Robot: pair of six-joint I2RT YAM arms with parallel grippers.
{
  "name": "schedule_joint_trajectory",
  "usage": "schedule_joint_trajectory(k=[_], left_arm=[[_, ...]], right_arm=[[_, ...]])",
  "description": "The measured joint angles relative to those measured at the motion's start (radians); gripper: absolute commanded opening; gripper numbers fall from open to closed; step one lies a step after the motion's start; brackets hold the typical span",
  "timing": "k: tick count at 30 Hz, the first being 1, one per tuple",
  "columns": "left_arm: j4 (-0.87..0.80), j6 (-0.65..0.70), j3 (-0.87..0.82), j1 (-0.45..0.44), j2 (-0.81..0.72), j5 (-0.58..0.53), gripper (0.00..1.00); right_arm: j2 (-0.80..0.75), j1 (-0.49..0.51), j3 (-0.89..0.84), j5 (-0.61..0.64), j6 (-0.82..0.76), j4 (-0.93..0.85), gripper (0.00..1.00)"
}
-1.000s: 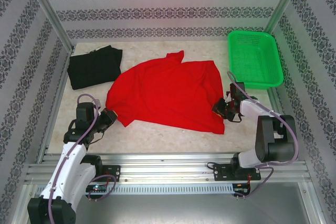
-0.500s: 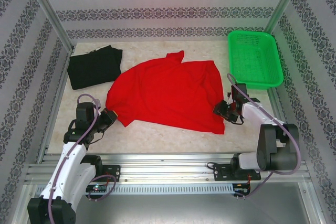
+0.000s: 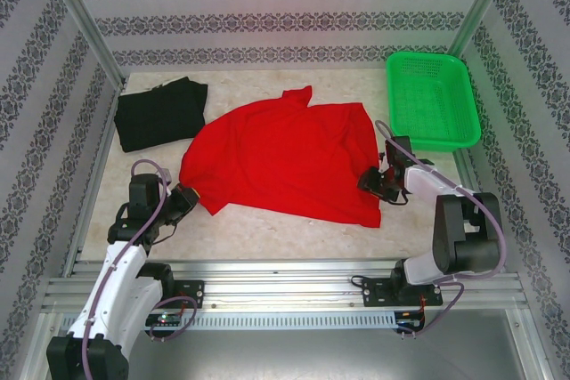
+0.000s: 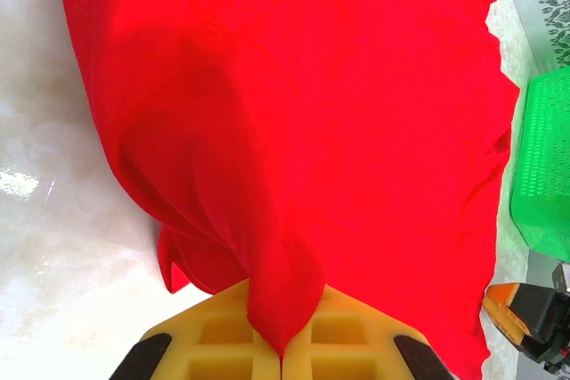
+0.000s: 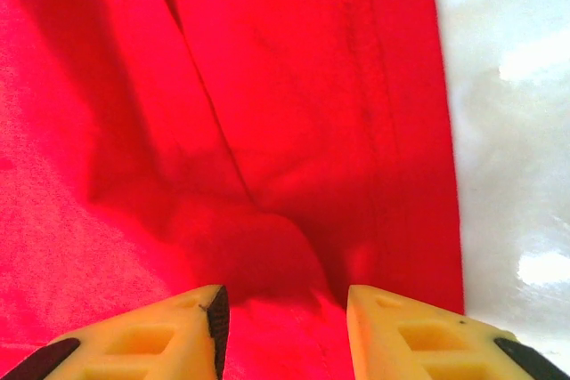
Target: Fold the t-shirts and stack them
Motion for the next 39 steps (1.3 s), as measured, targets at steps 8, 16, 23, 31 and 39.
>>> schedule_joint_trajectory(k=[8,16,23,31,39], left_arm=[[-0.002,0.000,0.000,0.000,-0.003,0.000,0.00],[-0.002,0.000,0.000,0.000,-0.003,0.000,0.00],[-0.005,0.000,0.000,0.000,-0.003,0.000,0.00],[-0.008,0.001,0.000,0.000,-0.003,0.000,0.00],[-0.008,0.001,0.000,0.000,-0.004,0.000,0.00]], right_arm=[[0.019,0.011,0.007,-0.002,0.000,0.009,0.30],[0.019,0.011,0.007,-0.007,0.000,0.010,0.22],[-0.001,0.011,0.008,0.019,0.008,-0.017,0.41],[-0.008,0.012,0.037,0.026,0.012,-0.032,0.41],[0.012,0.025,0.038,0.028,0.021,-0.050,0.38]])
